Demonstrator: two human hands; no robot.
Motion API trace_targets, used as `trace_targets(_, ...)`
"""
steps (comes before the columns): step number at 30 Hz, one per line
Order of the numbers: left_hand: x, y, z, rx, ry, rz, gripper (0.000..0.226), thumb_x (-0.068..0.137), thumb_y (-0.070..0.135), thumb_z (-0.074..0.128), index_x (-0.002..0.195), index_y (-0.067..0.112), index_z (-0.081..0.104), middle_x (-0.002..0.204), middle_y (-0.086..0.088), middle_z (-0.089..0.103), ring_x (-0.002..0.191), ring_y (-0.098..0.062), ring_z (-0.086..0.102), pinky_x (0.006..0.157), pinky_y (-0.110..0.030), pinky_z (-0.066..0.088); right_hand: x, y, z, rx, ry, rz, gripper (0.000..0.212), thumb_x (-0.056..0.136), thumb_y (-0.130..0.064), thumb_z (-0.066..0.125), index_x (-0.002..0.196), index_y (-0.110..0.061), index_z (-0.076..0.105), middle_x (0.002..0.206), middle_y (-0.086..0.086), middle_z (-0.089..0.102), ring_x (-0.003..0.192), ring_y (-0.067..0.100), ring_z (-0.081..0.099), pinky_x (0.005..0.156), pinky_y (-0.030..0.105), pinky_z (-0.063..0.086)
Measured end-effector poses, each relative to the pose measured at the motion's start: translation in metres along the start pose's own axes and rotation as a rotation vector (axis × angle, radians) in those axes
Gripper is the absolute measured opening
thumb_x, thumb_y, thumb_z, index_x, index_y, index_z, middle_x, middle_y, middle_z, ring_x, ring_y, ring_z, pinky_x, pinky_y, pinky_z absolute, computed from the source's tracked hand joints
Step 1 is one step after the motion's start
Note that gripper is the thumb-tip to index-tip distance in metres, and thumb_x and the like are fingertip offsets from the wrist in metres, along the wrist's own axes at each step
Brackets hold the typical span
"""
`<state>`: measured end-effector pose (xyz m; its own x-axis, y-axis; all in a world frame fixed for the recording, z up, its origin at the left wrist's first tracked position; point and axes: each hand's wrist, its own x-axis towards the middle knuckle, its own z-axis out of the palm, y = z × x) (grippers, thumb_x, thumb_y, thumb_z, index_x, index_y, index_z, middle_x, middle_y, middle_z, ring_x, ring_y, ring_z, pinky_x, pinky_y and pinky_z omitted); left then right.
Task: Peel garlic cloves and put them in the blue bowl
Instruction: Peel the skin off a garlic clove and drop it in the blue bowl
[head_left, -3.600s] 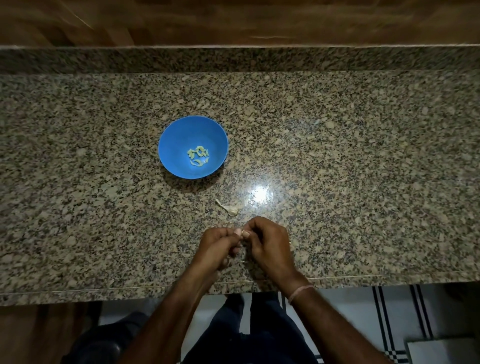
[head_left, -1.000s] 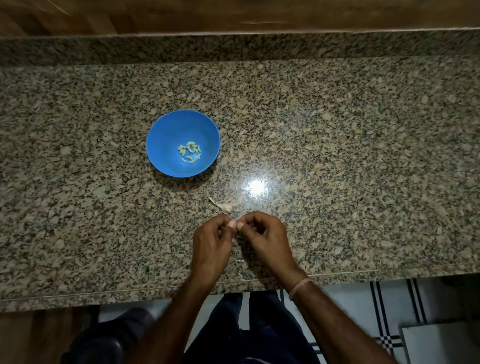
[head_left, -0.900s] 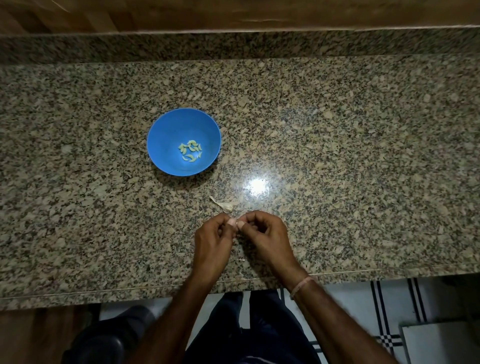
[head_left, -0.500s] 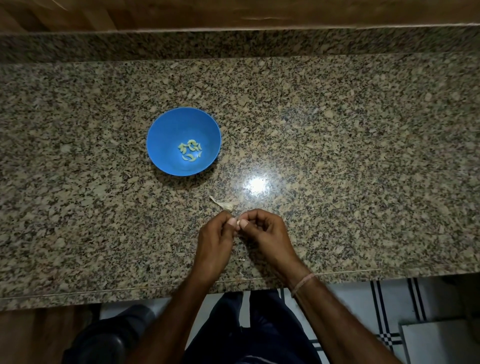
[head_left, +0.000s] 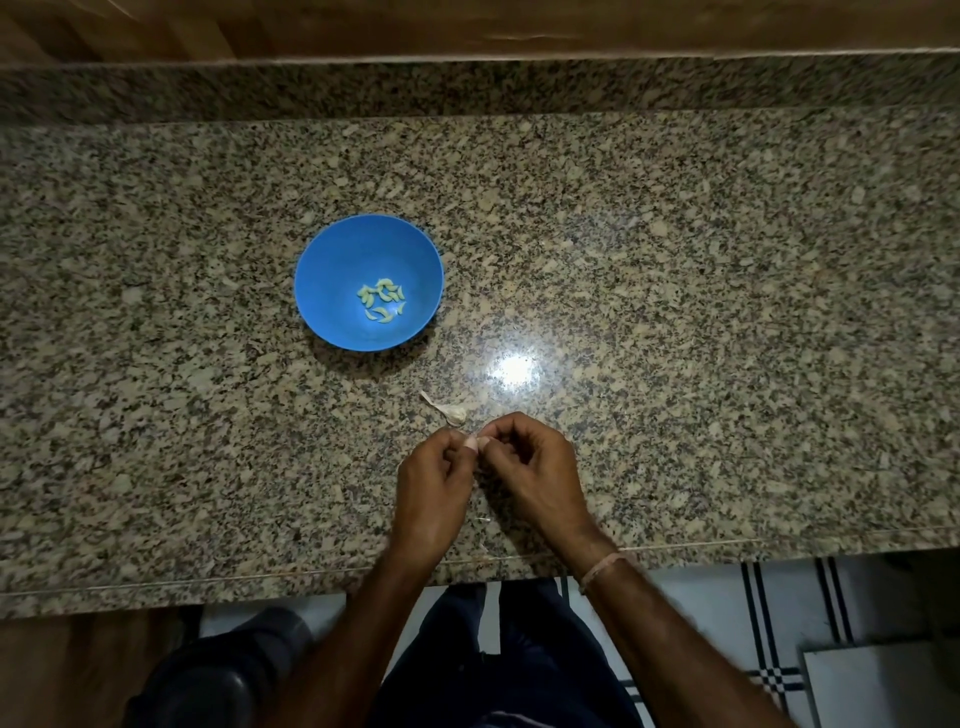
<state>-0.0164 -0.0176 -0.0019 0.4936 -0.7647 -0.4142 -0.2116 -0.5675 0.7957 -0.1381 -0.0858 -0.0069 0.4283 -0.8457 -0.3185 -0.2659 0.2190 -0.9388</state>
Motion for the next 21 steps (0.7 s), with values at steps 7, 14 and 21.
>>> trace_targets(7, 0.002, 0.004, -0.001, -0.462, -0.098, -0.240, 0.011, 0.100, 0.014, 0.067, 0.099, 0.008, 0.075, 0.082, -0.008, 0.076, 0.074, -0.014, 0.069, 0.068, -0.028, 0.055, -0.002, 0.005, -0.002, 0.171, -0.006, 0.102, 0.008, 0.101, -0.007, 0.064, 0.103, -0.005, 0.072, 0.097, 0.009, 0.075, 0.092, 0.023, 0.072, 0.087, 0.039, 0.061)
trace_targets(14, -0.001, 0.011, -0.004, -0.117, 0.033, 0.079, 0.007, 0.096, 0.010, 0.071, 0.100, 0.015, 0.074, 0.084, 0.004, 0.077, 0.077, -0.005, 0.074, 0.071, -0.021, 0.059, 0.006, -0.004, -0.006, 0.454, -0.044, 0.328, 0.011, 0.100, -0.003, 0.061, 0.100, 0.002, 0.071, 0.094, 0.015, 0.073, 0.089, 0.025, 0.070, 0.086, 0.037, 0.060)
trace_targets(21, 0.002, 0.009, -0.012, 0.218, 0.055, 0.347, 0.006, 0.093, 0.010, 0.071, 0.098, 0.013, 0.072, 0.089, 0.007, 0.066, 0.075, -0.002, 0.061, 0.063, -0.007, 0.043, 0.006, -0.005, -0.008, 0.476, -0.079, 0.401, 0.010, 0.101, -0.004, 0.062, 0.096, -0.002, 0.071, 0.087, 0.012, 0.074, 0.079, 0.018, 0.071, 0.076, 0.027, 0.062)
